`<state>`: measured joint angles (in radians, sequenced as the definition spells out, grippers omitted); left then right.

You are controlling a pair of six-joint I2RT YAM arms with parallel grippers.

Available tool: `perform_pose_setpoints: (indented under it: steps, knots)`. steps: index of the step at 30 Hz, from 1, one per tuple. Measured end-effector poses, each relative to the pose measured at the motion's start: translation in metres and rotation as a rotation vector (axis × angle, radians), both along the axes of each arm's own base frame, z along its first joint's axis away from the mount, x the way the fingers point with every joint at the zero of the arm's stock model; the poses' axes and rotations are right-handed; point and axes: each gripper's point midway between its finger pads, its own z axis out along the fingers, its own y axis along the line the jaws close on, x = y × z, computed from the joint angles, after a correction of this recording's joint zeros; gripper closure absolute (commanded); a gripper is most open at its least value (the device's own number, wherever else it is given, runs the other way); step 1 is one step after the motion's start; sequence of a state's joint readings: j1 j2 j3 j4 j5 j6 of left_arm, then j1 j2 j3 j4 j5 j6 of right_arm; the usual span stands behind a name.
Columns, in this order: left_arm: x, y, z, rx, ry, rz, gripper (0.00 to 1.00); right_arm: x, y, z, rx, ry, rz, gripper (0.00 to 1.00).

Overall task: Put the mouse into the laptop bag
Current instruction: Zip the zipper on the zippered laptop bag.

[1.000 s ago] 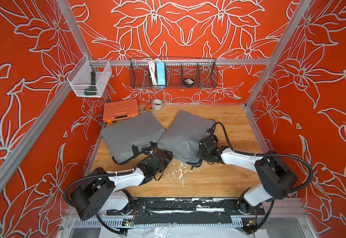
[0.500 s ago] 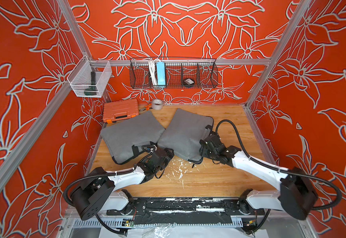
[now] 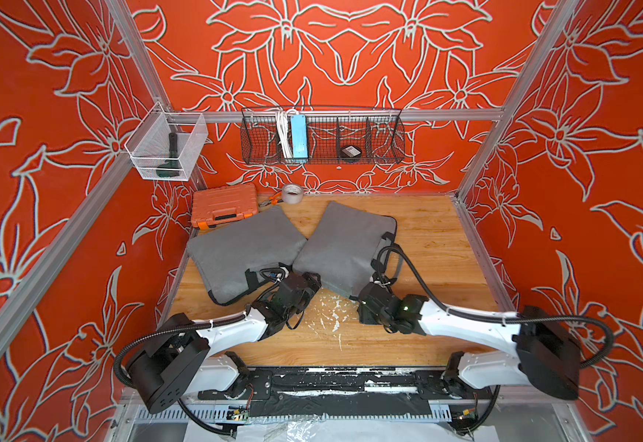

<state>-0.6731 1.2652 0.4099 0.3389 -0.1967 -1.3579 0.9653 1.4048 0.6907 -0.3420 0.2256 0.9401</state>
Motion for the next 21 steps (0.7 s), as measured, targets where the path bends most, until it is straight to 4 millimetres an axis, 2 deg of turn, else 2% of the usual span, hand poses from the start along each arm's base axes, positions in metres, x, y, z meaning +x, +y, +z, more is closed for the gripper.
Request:
perform_pose_setpoints:
  steps: [3,8,10,14,19,21]
  knots:
    - [0.0,0.001,0.002,-0.004,-0.006,0.002,0.12,0.003,0.005,-0.014,-0.029,0.022,-0.009,0.42]
    - [0.002,0.003,0.004,-0.006,-0.009,0.011,0.12,0.018,0.019,-0.016,-0.038,0.002,-0.019,0.5]
    - [0.002,0.004,0.004,-0.006,-0.009,0.013,0.12,0.023,0.023,-0.017,-0.044,-0.004,-0.026,0.59]
    - [0.003,0.005,0.003,-0.006,-0.009,0.017,0.12,0.027,0.021,-0.018,-0.072,-0.013,-0.041,0.67]
    - [0.001,0.009,0.001,-0.003,-0.004,0.024,0.12,0.028,0.018,-0.019,-0.078,-0.021,-0.062,0.84]
    - [0.002,0.009,0.001,-0.005,-0.004,0.024,0.12,0.029,0.019,-0.019,-0.076,-0.025,-0.065,0.88]
